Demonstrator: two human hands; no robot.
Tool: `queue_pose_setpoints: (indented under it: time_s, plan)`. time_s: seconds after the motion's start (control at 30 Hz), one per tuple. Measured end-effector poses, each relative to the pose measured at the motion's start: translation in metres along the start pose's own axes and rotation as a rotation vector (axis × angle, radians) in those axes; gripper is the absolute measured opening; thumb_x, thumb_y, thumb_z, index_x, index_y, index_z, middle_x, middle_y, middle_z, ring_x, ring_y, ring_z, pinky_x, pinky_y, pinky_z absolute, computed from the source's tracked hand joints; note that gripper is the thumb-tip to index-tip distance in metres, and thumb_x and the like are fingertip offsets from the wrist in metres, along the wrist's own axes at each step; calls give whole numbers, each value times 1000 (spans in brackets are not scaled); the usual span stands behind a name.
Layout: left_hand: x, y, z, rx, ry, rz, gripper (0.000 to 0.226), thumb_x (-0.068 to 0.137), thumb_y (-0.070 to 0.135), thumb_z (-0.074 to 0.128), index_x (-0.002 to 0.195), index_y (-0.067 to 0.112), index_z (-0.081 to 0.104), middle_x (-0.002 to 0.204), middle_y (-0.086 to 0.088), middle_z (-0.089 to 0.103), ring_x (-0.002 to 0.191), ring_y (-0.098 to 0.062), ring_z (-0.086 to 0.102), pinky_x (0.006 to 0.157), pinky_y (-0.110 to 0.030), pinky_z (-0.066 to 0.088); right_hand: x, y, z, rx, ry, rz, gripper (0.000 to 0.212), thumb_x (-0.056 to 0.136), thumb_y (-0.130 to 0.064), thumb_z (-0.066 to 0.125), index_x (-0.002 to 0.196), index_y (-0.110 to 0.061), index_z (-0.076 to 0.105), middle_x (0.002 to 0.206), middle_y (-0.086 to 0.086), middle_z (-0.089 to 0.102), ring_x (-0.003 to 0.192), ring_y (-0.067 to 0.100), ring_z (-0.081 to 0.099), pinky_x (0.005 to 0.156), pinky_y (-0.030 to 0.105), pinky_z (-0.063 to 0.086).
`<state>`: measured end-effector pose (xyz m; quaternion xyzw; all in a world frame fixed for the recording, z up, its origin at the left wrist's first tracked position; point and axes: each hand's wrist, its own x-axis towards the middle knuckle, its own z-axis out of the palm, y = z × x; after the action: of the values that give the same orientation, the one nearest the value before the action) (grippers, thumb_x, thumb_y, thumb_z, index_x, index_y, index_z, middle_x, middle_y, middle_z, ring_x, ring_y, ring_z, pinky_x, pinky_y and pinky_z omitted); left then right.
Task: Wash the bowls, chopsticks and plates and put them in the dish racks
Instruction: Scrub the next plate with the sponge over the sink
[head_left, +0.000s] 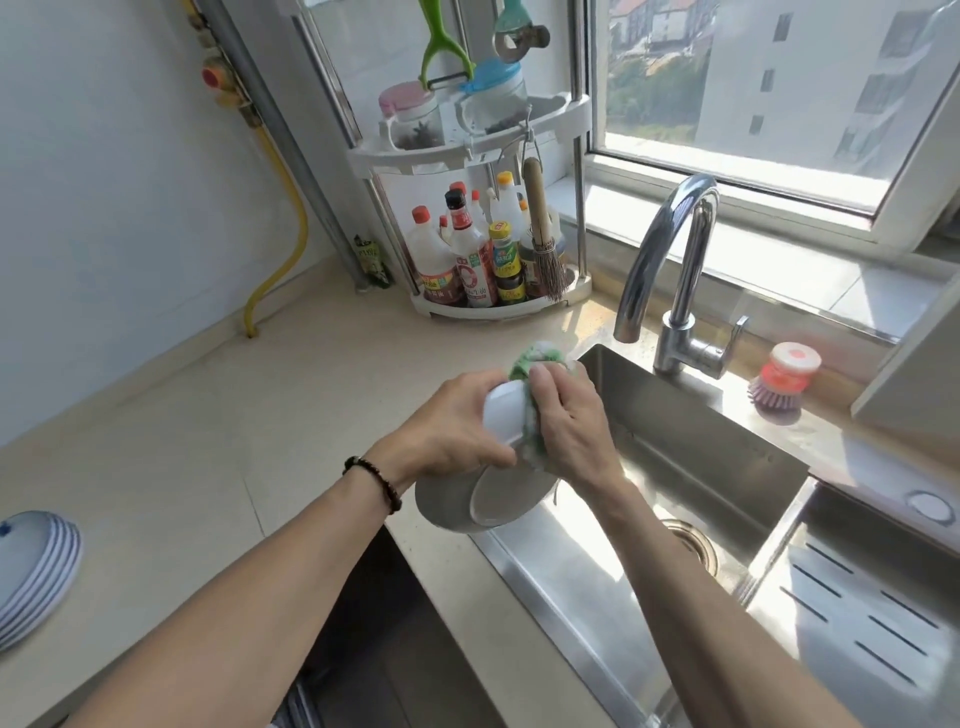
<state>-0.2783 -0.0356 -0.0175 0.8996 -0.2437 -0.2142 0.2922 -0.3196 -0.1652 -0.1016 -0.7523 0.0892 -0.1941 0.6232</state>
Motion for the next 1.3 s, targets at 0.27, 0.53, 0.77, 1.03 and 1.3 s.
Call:
queue_pose_setpoints:
  time_s: [0.27,0.53,0.77,1.03,1.3]
  plan:
    - [-4,2,5,-114,200,6,45,61,7,82,95,26,59,96,-2,66,86,-23,65,67,-35,57,6,9,10,124,52,157,56,94,-69,28,126,-39,63,128,7,52,122,24,47,110,42,37]
    - [-10,-2,3,-119,212,18,48,62,6,84,91,30,56,94,0,64,86,-22,65,66,-32,55,5,4,13,214,27,233,36,96,-66,32,118,-52,56,132,8,47,124,26,49,111,47,39]
    - [-15,2,-3,-33,118,89,51,65,9,85,101,29,55,93,8,60,85,-14,62,64,-22,48,3,5,12,296,53,286,39,93,-64,39,105,-41,68,116,9,60,106,26,59,100,48,48]
    - [-16,-1,-17,-171,-113,9,49,64,7,88,104,24,64,101,-5,72,93,-24,70,82,-39,60,16,12,-15,274,-55,307,70,85,-57,53,67,11,51,62,12,46,60,23,43,64,40,36]
    - [-6,-3,2,-73,17,-10,61,56,10,83,111,28,62,101,6,69,92,-17,68,77,-37,59,-8,7,16,-99,-18,-90,42,98,-56,39,119,-34,68,116,4,56,114,21,51,99,42,46]
